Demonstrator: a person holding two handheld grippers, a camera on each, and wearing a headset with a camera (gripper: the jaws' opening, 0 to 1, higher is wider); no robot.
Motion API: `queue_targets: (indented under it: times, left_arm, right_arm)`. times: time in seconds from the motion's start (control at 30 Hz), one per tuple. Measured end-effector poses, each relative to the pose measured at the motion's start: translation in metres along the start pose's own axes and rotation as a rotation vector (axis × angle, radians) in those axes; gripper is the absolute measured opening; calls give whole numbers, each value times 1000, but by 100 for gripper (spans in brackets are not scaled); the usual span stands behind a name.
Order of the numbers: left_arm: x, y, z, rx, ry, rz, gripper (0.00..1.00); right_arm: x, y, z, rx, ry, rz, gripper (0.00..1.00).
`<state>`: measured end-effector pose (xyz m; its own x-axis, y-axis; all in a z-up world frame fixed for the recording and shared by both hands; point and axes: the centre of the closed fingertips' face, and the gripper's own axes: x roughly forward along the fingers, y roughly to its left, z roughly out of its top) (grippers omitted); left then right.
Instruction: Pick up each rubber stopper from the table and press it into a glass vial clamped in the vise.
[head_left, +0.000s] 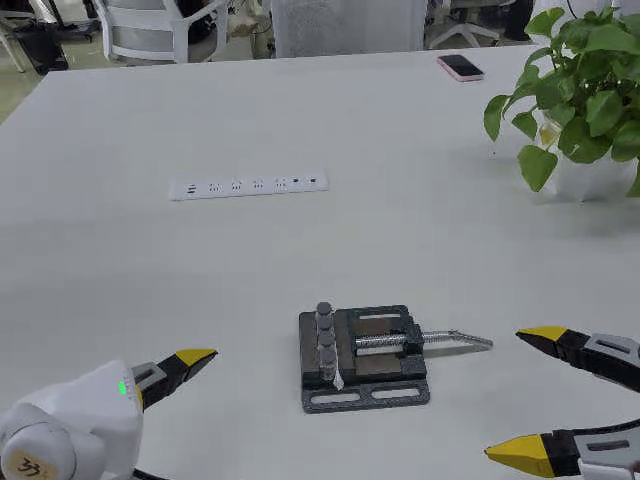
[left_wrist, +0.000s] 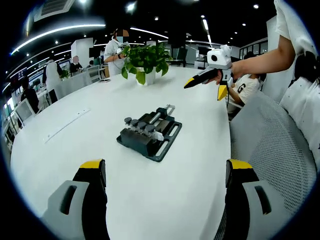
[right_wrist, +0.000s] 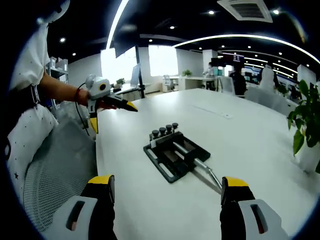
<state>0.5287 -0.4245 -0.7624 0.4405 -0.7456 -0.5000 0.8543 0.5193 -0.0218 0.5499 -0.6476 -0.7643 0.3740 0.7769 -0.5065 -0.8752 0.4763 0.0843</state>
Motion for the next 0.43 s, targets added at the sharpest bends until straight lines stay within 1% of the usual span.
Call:
queue_targets:
  times: [0.2, 0.43]
  left_arm:
    - [2, 0, 1, 3, -2, -4, 99]
    - [4, 1, 0, 13, 0, -9, 99]
  right_arm:
    - [1, 1, 5, 5, -8, -2, 86]
    - [-1, -1, 4, 1, -6, -2, 85]
